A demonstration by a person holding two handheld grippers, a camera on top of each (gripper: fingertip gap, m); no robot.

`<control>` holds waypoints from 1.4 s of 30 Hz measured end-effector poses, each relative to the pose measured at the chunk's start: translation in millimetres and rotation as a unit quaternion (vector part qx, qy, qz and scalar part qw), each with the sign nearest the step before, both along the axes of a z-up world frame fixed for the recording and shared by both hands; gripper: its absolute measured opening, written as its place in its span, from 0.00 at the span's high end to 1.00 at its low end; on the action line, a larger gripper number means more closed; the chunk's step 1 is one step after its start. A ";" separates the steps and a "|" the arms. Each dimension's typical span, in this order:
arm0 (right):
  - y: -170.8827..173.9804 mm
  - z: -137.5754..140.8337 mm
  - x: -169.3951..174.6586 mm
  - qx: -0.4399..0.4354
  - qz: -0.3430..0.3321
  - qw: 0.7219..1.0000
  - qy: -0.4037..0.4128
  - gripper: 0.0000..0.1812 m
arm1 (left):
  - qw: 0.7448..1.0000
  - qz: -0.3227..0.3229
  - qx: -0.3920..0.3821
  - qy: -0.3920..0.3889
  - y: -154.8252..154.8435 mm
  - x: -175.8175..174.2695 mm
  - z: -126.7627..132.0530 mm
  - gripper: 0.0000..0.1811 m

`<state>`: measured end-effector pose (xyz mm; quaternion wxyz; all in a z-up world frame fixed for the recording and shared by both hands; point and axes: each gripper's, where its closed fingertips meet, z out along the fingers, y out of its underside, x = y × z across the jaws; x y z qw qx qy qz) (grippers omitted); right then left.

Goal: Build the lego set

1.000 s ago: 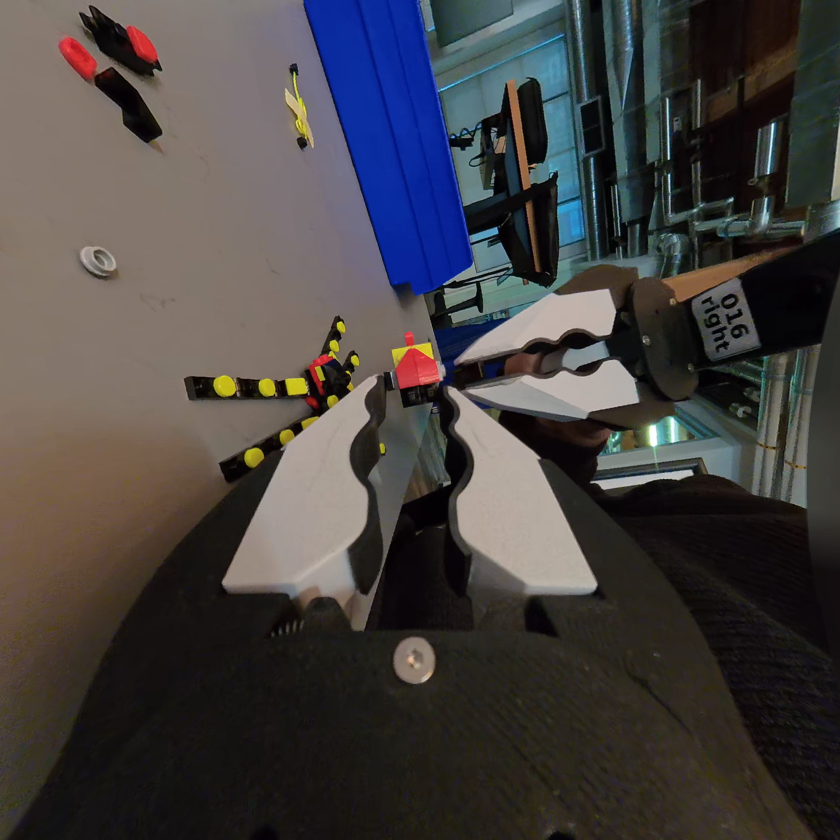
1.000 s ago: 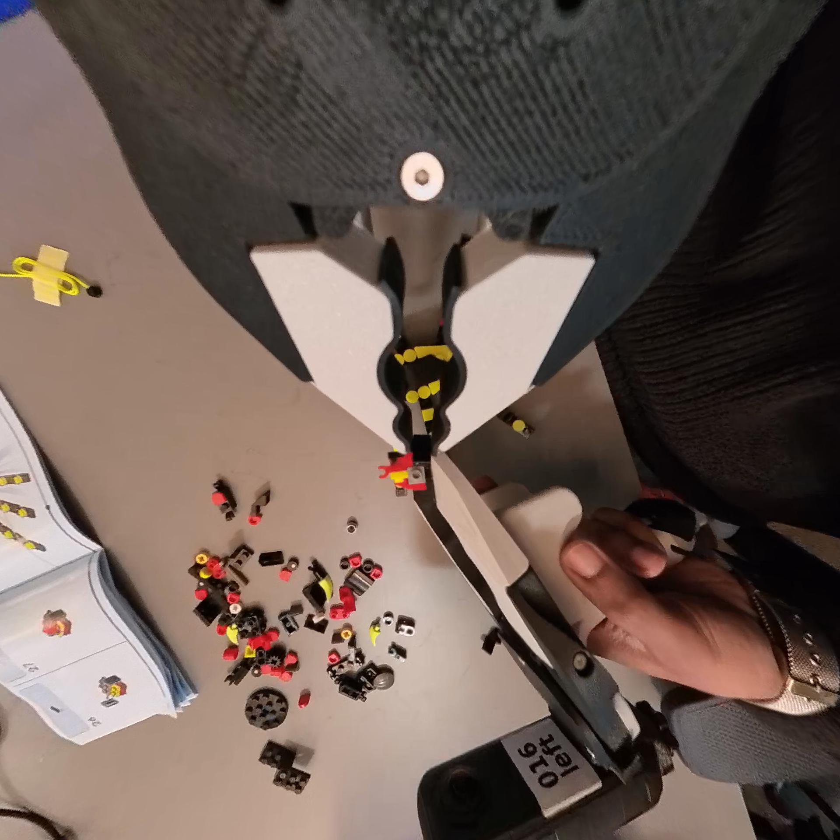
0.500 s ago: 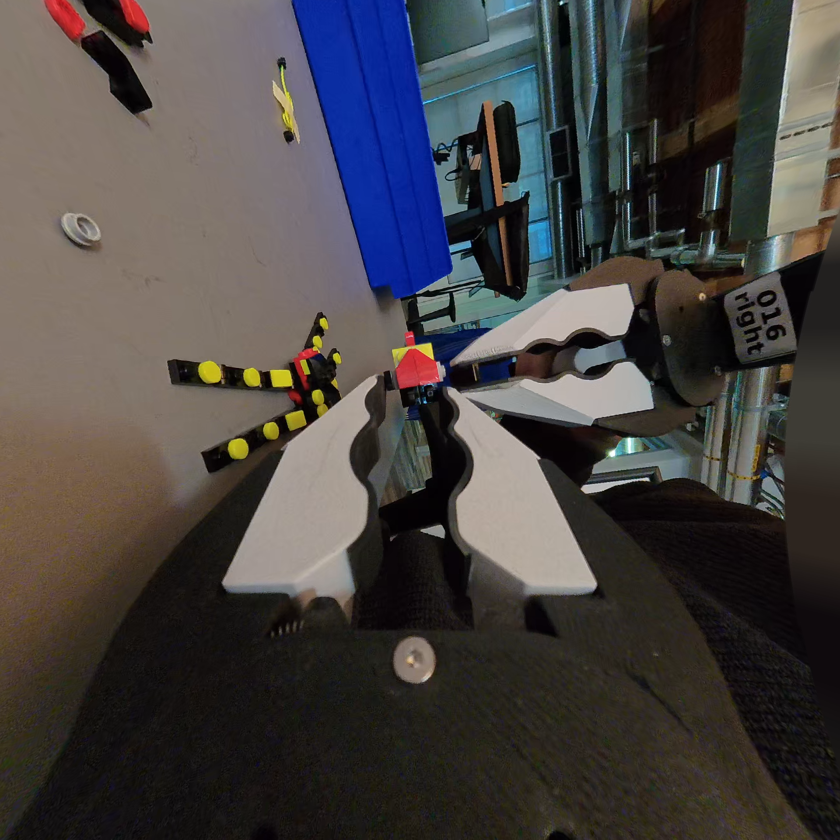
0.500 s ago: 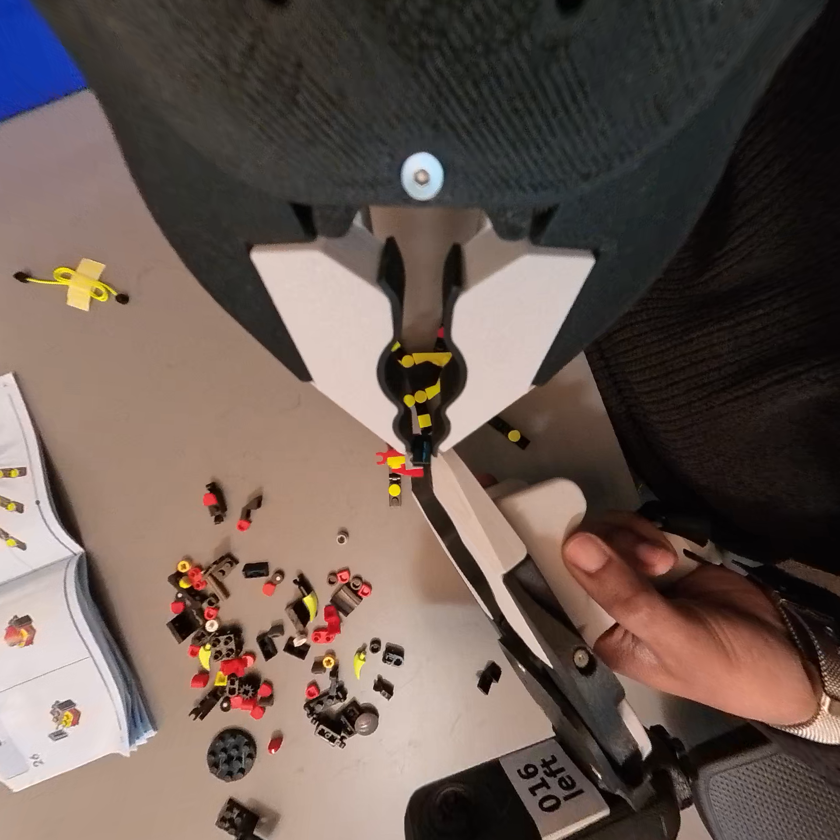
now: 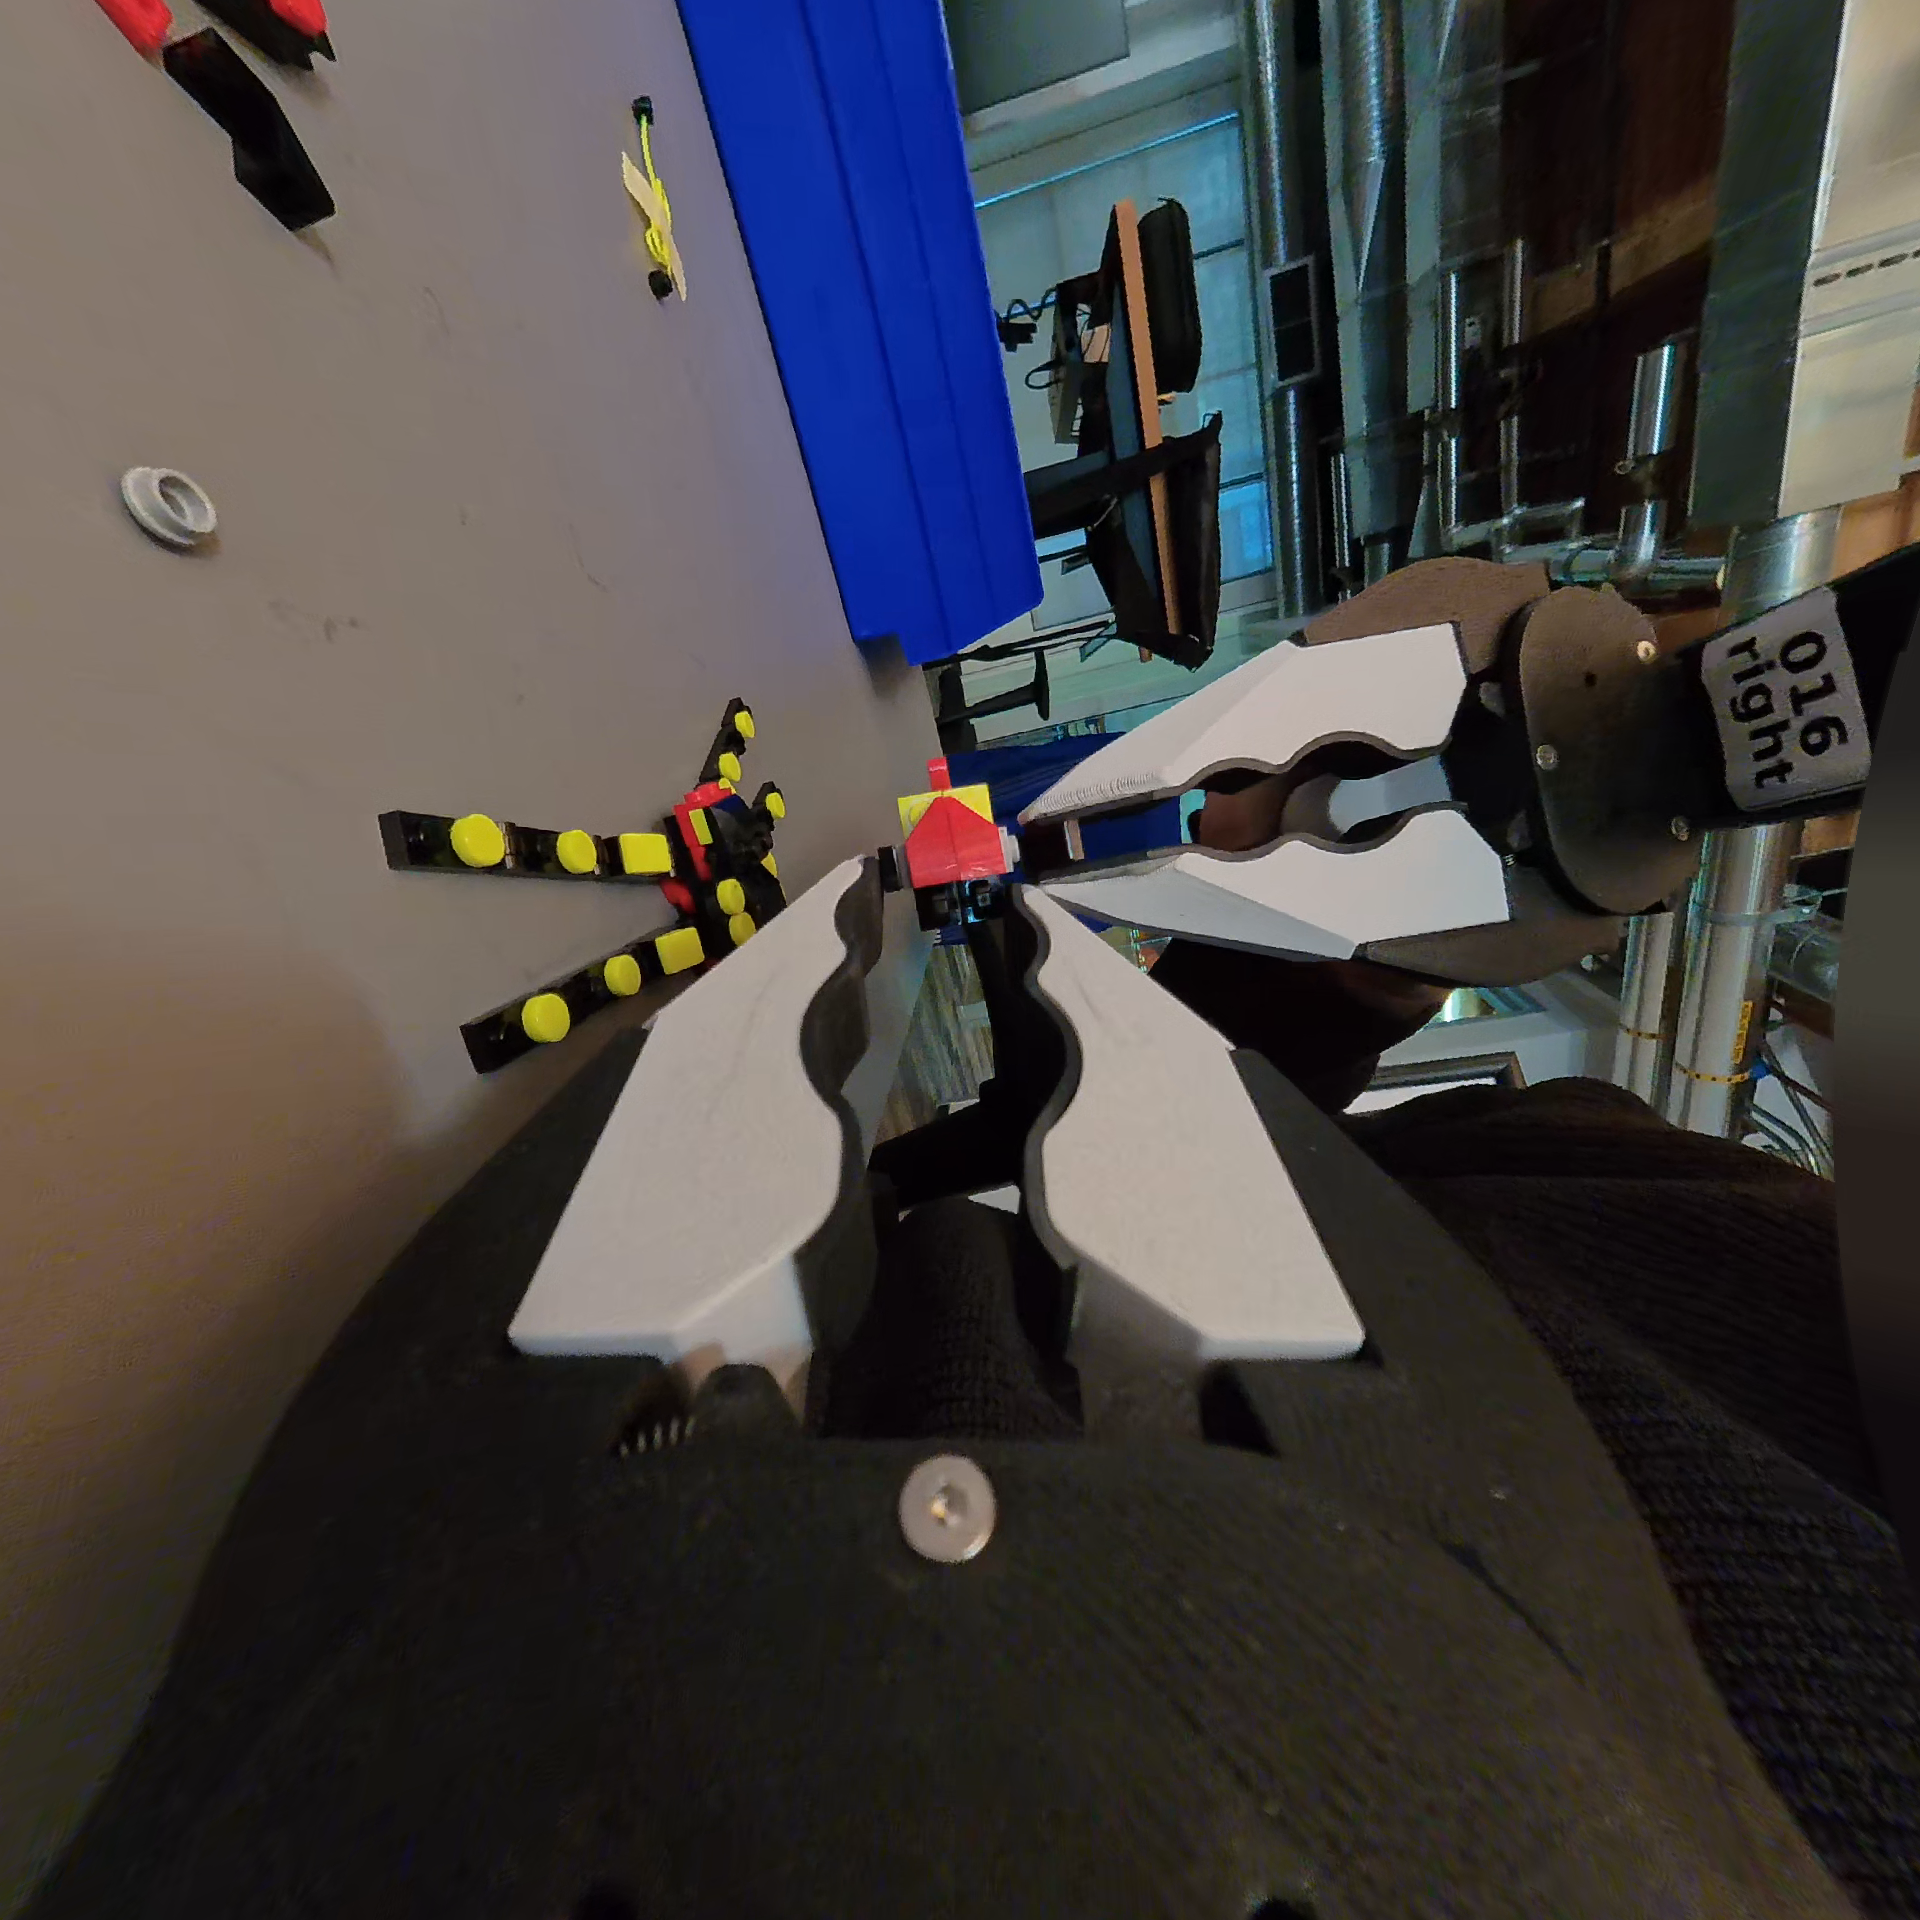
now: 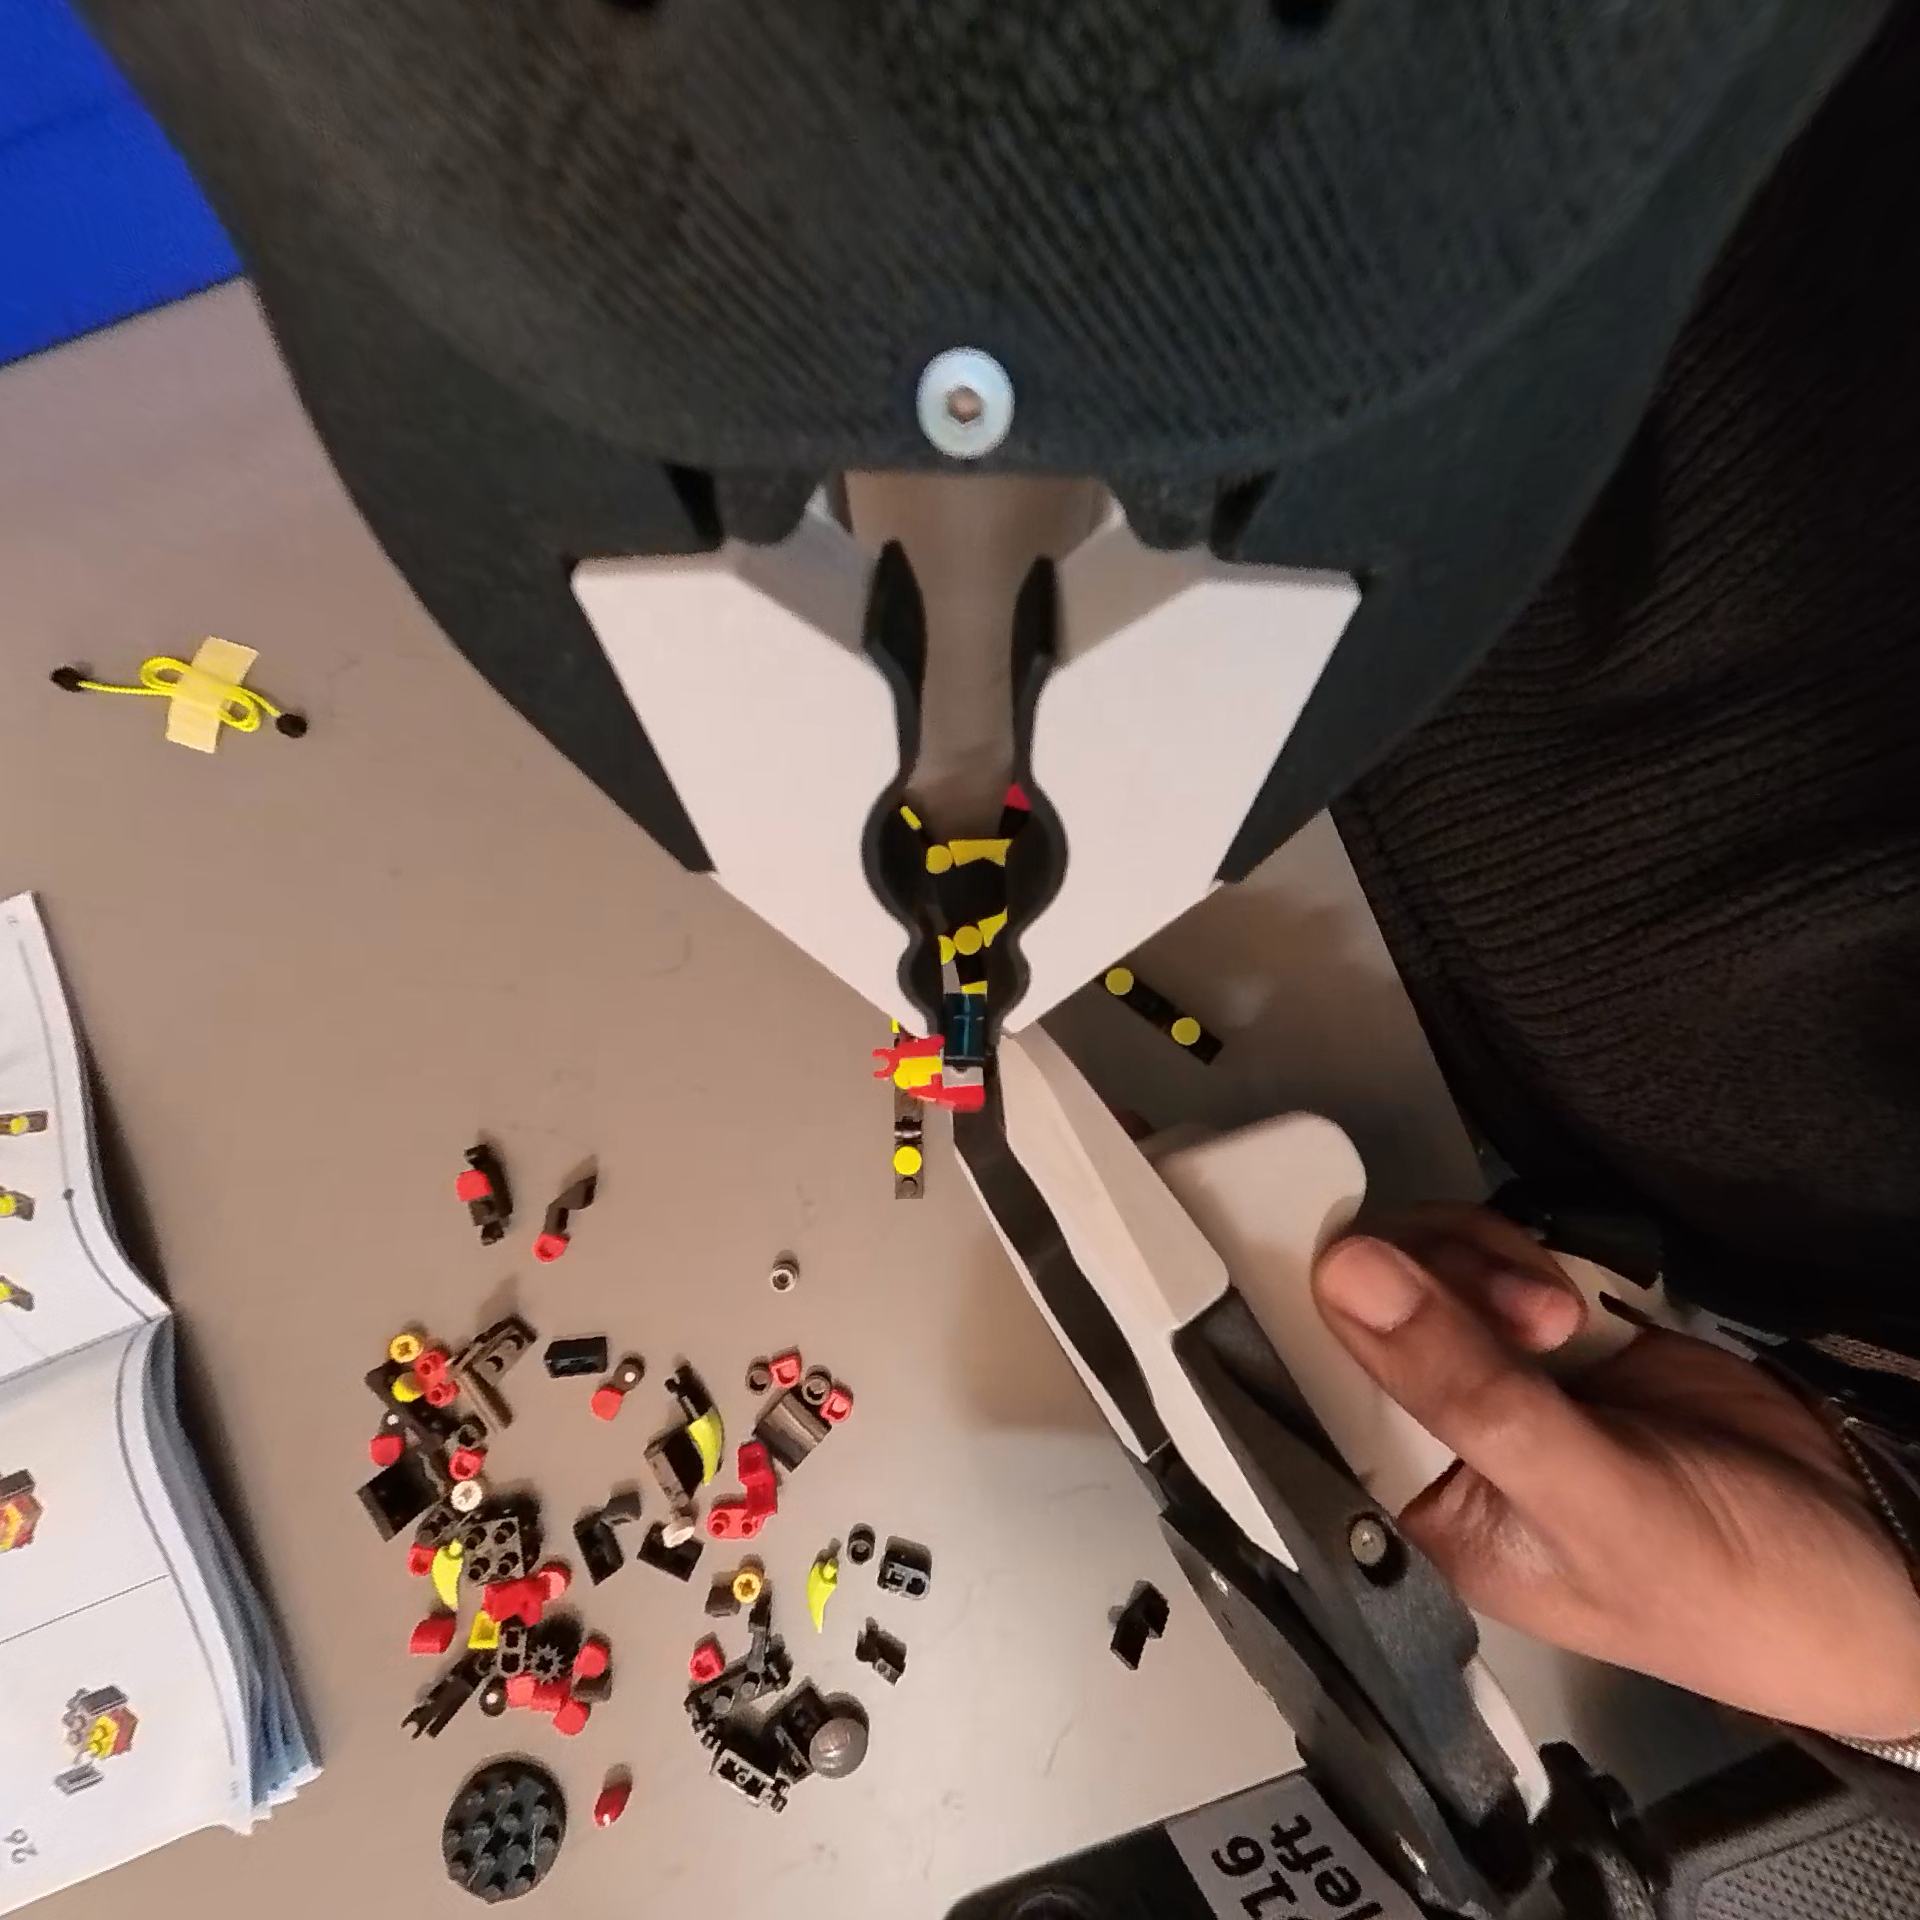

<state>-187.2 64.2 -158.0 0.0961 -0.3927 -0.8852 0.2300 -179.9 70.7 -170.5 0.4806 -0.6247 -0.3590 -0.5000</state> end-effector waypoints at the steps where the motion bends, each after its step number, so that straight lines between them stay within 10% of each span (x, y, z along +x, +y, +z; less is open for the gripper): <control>1: 0.1 -0.2 0.1 0.002 0.001 1.000 0.000 0.97 | 1.000 0.000 0.000 0.000 0.0 0.1 -0.2 0.89; 28: 55.2 27.5 -15.7 -0.051 -0.074 0.988 0.121 0.96 | 0.999 0.037 0.021 -0.026 -8.6 -23.9 6.1 0.89; 42: 16.5 11.7 -5.8 -0.145 -0.009 0.974 0.171 0.95 | 0.996 0.025 0.048 -0.069 -4.1 -18.3 11.9 0.88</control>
